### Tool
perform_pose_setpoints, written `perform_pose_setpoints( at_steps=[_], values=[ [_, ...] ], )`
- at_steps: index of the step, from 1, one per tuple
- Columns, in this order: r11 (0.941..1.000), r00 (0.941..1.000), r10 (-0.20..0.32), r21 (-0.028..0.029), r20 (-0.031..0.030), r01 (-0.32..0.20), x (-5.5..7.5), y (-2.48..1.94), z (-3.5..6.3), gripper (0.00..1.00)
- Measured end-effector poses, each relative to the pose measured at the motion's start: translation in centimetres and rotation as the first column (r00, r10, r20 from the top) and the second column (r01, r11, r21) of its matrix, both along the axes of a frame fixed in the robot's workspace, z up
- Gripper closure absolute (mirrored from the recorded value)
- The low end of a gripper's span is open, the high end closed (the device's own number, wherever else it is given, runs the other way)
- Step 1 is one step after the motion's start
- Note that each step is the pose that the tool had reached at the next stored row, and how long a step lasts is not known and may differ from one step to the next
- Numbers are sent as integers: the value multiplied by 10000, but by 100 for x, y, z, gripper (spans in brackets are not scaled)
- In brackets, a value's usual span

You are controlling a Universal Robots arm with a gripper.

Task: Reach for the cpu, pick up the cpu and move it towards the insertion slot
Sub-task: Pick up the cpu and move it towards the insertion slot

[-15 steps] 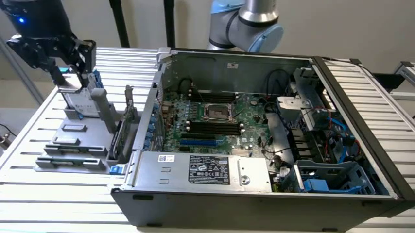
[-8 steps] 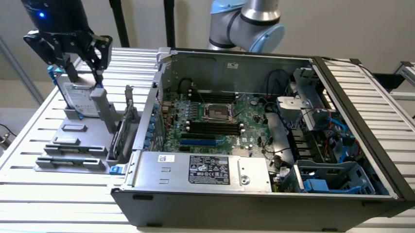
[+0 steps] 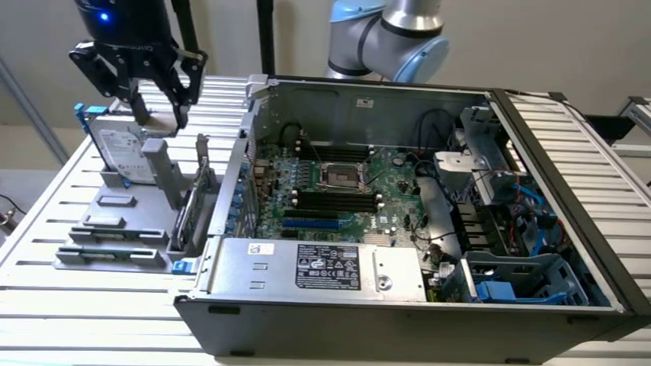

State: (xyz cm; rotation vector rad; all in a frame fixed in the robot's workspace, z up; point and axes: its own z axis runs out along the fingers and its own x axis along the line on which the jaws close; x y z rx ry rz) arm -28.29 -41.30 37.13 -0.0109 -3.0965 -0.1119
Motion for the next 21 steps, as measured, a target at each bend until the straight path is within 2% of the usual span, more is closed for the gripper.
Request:
perform_pose_setpoints(
  at_steps=[11, 21],
  values=[
    [10000, 10000, 0, 52, -15, 0, 503, 0, 104, 46],
    [9999, 10000, 1, 150, -16, -1, 958, 0, 107, 46]
  ],
)
